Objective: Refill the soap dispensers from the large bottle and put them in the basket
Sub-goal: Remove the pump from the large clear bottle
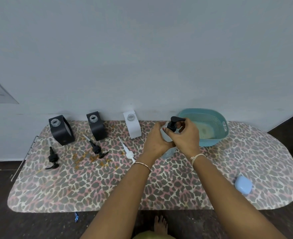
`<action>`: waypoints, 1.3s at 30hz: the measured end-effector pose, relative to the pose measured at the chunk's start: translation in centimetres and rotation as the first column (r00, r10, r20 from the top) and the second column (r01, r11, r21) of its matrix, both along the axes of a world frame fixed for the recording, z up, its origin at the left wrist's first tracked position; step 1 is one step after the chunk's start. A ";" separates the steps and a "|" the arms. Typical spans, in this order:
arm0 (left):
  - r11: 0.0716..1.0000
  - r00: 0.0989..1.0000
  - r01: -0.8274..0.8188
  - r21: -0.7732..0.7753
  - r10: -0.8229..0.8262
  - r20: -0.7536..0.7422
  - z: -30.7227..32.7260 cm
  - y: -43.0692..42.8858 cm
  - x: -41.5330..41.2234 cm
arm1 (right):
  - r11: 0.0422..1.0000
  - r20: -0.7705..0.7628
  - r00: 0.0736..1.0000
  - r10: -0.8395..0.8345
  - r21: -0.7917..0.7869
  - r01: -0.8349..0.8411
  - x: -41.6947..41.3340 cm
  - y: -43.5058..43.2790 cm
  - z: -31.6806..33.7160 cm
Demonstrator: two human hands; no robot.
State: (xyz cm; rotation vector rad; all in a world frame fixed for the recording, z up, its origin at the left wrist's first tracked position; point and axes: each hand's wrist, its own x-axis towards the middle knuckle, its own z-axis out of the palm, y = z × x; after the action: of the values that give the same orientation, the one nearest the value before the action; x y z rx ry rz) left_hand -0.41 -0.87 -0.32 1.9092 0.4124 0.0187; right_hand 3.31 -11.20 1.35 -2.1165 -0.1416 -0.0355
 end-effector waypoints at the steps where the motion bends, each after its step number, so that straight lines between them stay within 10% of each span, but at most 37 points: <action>1: 1.000 1.000 0.005 0.001 -0.005 -0.010 0.1 0.0 0.0 | 1.000 0.005 1.000 0.019 0.009 -0.019 0.0 0.0 0.0; 22: 0.999 1.000 0.000 0.037 0.000 0.000 0.5 -0.4 -0.5 | 0.985 0.174 0.973 0.154 0.054 -0.166 0.2 -1.6 2.6; 39: 0.995 1.000 0.009 0.104 -0.008 -0.011 0.6 -0.6 -0.5 | 0.884 0.351 0.921 -0.166 0.468 -0.019 1.9 -5.4 9.6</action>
State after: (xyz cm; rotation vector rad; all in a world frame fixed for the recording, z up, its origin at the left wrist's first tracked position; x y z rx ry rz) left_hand -0.91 -1.48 0.31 2.0143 0.4179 0.0250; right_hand 5.17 -16.56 10.97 -1.6093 -0.2559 -0.4888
